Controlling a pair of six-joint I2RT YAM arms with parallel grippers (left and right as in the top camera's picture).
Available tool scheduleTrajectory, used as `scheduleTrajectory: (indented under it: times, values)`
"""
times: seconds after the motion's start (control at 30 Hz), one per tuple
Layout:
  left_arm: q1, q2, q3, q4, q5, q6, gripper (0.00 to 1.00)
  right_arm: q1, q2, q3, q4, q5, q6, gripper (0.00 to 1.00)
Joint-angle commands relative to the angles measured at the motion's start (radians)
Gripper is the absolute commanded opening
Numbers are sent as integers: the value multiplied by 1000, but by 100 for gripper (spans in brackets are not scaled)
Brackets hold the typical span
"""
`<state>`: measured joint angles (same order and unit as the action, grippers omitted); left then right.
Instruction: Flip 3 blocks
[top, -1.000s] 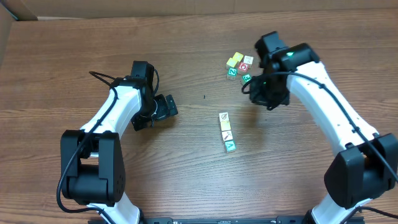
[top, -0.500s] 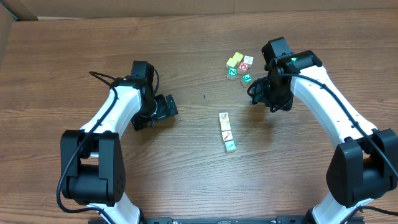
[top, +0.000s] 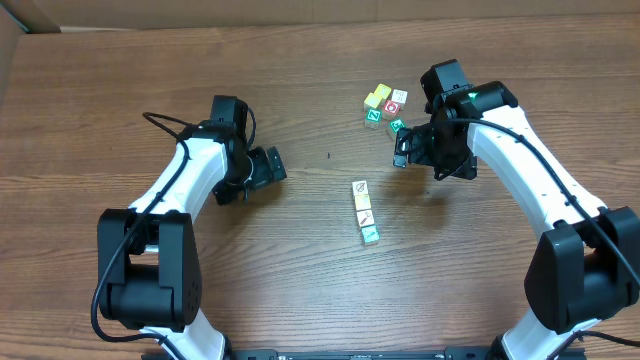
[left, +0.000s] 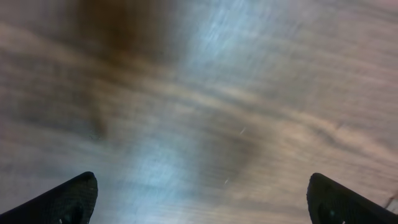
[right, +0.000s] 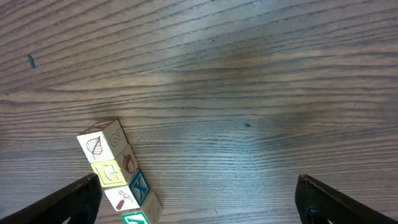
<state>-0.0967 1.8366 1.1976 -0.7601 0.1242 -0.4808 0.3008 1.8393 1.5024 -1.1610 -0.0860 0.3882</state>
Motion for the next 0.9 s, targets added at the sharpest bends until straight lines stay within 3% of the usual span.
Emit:
scheduleTrajectory:
  times: [0.0, 0.87]
  values:
    - [-3, 7, 10, 53, 7, -43, 100, -5, -5, -3, 5, 7, -3, 100]
    - [-3, 7, 10, 89, 16, -47, 100, -5, -5, -3, 5, 7, -3, 100]
